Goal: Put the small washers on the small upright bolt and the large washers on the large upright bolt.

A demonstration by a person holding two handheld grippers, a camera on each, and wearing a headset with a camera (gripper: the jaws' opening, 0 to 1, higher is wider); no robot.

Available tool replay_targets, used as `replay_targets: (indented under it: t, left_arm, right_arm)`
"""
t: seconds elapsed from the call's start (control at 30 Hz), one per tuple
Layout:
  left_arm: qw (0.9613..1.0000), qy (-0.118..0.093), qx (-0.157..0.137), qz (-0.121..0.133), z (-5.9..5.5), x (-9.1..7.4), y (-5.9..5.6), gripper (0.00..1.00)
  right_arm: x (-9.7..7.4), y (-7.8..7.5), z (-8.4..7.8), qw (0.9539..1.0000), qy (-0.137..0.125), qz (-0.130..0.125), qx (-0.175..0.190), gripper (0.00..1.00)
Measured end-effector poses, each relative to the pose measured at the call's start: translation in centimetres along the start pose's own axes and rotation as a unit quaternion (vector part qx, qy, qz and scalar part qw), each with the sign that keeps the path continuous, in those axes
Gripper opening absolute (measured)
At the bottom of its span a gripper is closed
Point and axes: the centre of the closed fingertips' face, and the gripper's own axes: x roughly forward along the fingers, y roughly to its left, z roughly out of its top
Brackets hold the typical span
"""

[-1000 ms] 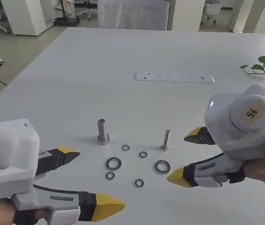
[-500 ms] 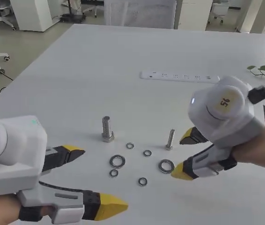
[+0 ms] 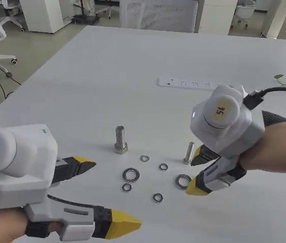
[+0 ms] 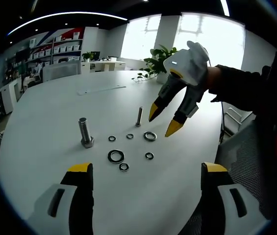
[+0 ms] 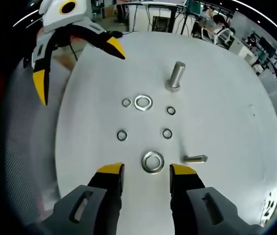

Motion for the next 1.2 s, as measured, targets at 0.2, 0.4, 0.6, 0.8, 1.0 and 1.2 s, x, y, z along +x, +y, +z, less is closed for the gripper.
replay_targets:
  t: [0.2,0.4,0.6,0.8,1.0,1.2]
  left_arm:
    - [1.0000,0.003,0.001,-0.002,-0.1,0.1,-0.1,0.91]
    - [1.0000,0.007,0.003,-0.006,-0.2,0.2,-0.2,0.91]
    - [1.0000,0.007,0.001,-0.007,-0.2,0.2,-0.3,0.90]
    - [1.0000,0.006,0.003,-0.007,-0.2,0.2,-0.3,0.90]
    - [1.0000,0.005,0.002,-0.006,0.0,0.2,-0.2,0.89]
    - [1.0000,0.004,0.003,-0.006,0.1,0.3,-0.1,0.89]
  right_arm:
    - [0.9,-0.3,-0.3,0.9999,0.012,0.008,0.001,0.36]
    - [1.6,-0.4,-0.6,0.9996,0.021,0.017,0.003,0.34]
    - [2.0,-0.5,-0.8,0.9993,0.032,0.016,-0.004,0.32]
    - [2.2,-0.9,-0.8,0.9989,0.043,0.014,-0.011,0.30]
    - [2.6,-1.0,-1.1,0.9981,0.056,0.017,-0.019,0.29]
    - [2.9,-1.0,-1.2,0.9974,0.065,0.020,-0.023,0.29]
